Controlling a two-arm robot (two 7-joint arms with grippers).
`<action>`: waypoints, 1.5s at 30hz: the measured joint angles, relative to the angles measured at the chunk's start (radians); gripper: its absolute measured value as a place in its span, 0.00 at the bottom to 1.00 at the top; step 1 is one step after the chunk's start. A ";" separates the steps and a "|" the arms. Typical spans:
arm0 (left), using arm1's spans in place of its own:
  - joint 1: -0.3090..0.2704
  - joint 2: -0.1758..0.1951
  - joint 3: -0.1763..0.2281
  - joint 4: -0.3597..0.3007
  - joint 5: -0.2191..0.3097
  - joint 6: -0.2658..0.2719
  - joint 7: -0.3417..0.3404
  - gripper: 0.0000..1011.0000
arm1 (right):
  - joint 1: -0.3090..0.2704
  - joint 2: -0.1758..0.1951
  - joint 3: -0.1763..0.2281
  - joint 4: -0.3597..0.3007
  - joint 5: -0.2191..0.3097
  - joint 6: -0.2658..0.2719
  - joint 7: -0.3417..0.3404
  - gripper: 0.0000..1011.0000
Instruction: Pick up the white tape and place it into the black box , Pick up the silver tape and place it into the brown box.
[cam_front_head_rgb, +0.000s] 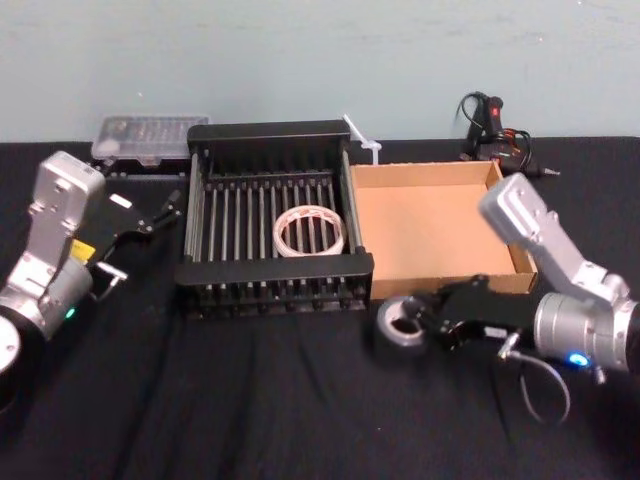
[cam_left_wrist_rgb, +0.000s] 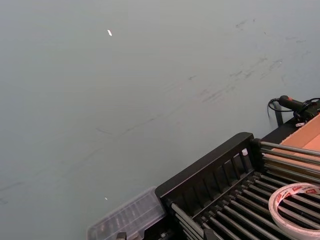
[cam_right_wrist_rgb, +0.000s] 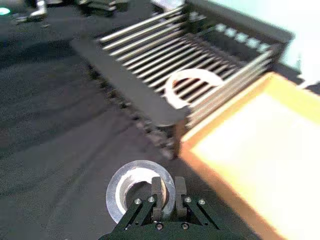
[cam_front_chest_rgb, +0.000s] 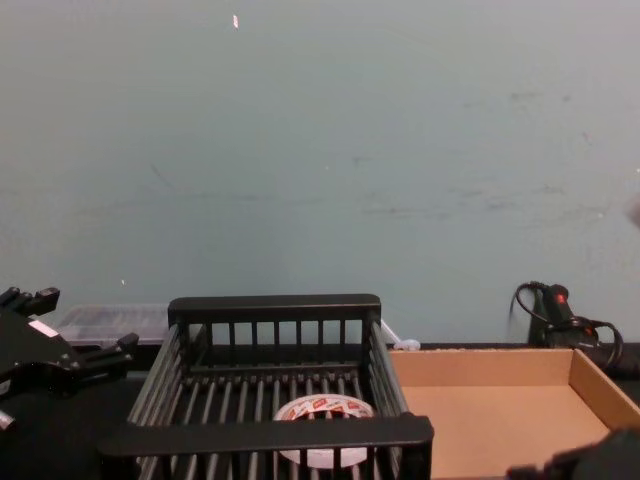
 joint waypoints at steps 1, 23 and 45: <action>0.000 0.000 0.000 0.000 0.000 0.000 0.000 0.99 | 0.000 0.000 0.011 0.000 0.001 0.000 -0.012 0.16; 0.000 0.000 0.000 0.000 0.000 0.000 0.000 0.99 | 0.074 -0.125 0.118 0.134 -0.053 0.041 -0.191 0.16; 0.000 0.000 0.000 0.000 0.000 0.000 0.000 0.99 | 0.110 -0.169 0.129 0.199 -0.068 0.041 -0.197 0.16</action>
